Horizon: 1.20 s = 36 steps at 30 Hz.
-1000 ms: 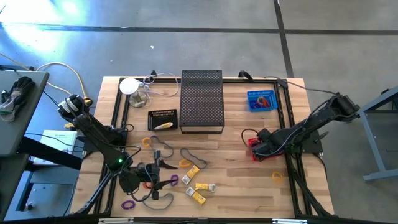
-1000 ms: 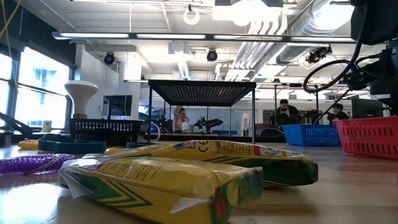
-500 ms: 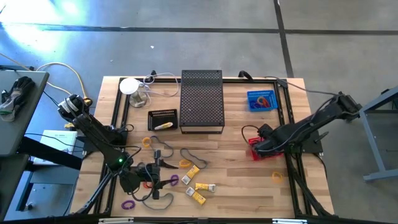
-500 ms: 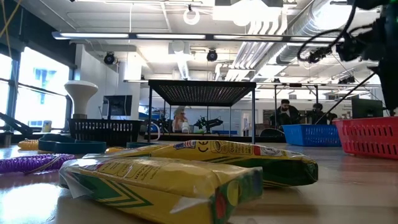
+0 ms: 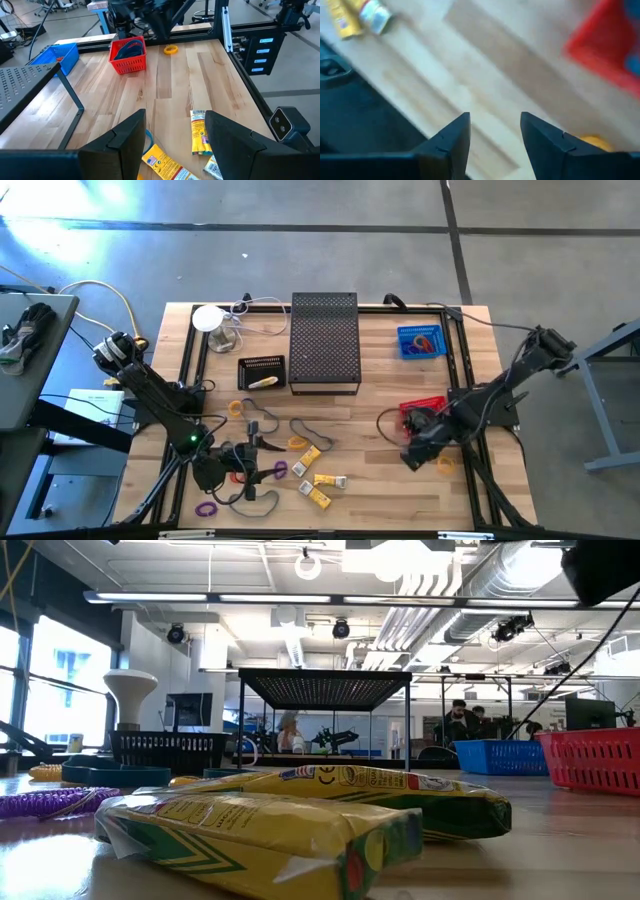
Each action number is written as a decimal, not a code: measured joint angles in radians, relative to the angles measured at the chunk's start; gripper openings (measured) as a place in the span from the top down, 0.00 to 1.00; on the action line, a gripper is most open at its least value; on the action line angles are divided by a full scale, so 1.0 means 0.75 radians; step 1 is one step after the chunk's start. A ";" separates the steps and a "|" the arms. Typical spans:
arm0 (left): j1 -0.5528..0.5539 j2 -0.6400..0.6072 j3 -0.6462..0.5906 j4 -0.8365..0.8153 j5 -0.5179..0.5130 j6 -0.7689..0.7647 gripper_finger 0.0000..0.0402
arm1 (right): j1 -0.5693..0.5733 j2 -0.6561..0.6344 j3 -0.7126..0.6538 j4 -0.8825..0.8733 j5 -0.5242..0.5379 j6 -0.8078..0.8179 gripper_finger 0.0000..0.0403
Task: Pick & Place Office Desk Supplies
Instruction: Put the yellow spring keychain into the blue bin
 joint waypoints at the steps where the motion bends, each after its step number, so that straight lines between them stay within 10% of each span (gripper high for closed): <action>1: 0.000 0.000 0.000 -0.002 0.000 0.000 0.51 | 0.027 0.010 0.000 0.038 -0.009 -0.009 0.60; 36: -0.001 0.001 0.000 -0.051 0.000 -0.001 0.51 | 0.341 0.481 0.000 -0.190 -0.146 0.430 0.60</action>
